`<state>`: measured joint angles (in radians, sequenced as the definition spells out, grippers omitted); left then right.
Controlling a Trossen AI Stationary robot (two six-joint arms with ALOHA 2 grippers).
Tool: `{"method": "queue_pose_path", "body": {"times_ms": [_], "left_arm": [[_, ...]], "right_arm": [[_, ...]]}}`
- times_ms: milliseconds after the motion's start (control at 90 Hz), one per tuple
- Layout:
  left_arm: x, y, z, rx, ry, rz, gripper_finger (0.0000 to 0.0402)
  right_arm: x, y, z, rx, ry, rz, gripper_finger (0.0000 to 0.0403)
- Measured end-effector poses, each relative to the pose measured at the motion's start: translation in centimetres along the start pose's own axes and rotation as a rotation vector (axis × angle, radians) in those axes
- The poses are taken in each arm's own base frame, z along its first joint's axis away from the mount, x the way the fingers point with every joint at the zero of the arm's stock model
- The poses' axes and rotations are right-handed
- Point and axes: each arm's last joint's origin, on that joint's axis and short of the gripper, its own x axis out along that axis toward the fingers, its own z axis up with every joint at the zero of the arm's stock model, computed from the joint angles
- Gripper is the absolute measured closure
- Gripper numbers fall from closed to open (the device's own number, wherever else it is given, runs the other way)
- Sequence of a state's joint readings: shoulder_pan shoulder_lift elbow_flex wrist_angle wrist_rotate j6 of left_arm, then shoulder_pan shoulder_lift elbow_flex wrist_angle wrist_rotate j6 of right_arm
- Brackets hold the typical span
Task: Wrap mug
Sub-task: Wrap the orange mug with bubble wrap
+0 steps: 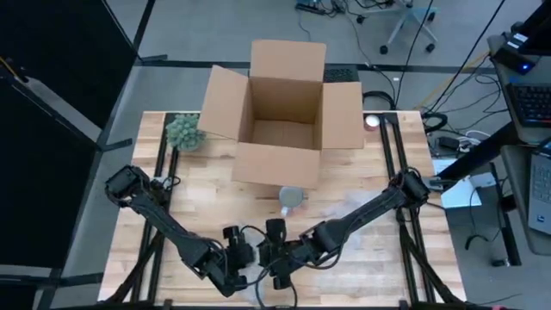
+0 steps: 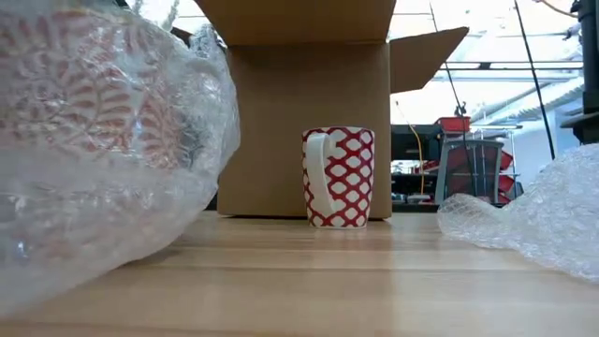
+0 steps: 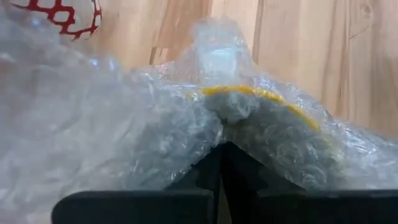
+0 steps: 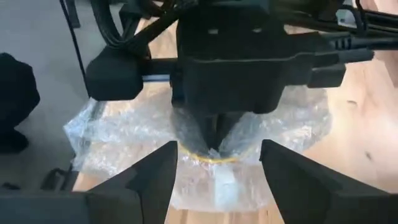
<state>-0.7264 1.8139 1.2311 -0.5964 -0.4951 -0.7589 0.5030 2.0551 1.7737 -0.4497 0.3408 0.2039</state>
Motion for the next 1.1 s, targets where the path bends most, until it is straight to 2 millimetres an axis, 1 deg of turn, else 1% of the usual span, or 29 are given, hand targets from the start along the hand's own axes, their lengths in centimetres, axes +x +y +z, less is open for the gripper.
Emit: {"method": "queue_pose_path", "body": {"times_ms": [178, 322, 444, 589, 667, 800, 856, 922, 1044, 1100], "left_arm": [[0.0, -0.1, 0.1, 0.010, -0.008, -0.005, 0.0401], [0.0, -0.1, 0.1, 0.025, -0.012, -0.007, 0.0401], [0.0, -0.1, 0.1, 0.024, -0.013, -0.007, 0.0401], [-0.2, 0.0, 0.2, 0.023, -0.017, -0.009, 0.0401], [-0.4, 0.2, 0.3, 0.026, -0.002, -0.009, 0.0401], [-1.8, 0.6, 0.9, 0.048, 0.046, -0.025, 0.0401], [-3.0, 0.8, 1.4, 0.040, 0.026, -0.037, 0.0401], [-4.2, 1.2, 2.2, 0.021, -0.007, -0.046, 0.0401], [-5.2, 1.8, 2.4, 0.037, -0.010, -0.038, 0.0401], [-6.1, 2.0, 2.8, 0.048, -0.032, -0.057, 0.0401]], "right_arm": [[2.6, 0.5, -1.1, -0.017, 0.011, 0.001, 0.0186], [4.1, 0.9, -1.1, 0.001, -0.064, 0.013, 0.0186], [6.0, 1.2, -2.4, -0.011, -0.023, 0.022, 0.0186], [7.0, 1.3, -3.2, -0.023, -0.010, 0.009, 0.0186], [7.2, 1.1, -3.1, -0.022, -0.006, 0.010, 0.0186], [7.2, 0.9, -3.1, -0.019, -0.002, 0.002, 0.0186], [7.4, 0.8, -3.5, -0.026, 0.024, -0.004, 0.0186], [7.5, 0.7, -3.5, -0.025, 0.022, -0.004, 0.0186], [7.6, 0.6, -3.6, -0.025, 0.030, -0.006, 0.0186], [7.6, 0.5, -3.6, -0.022, 0.030, -0.005, 0.0186]]}}
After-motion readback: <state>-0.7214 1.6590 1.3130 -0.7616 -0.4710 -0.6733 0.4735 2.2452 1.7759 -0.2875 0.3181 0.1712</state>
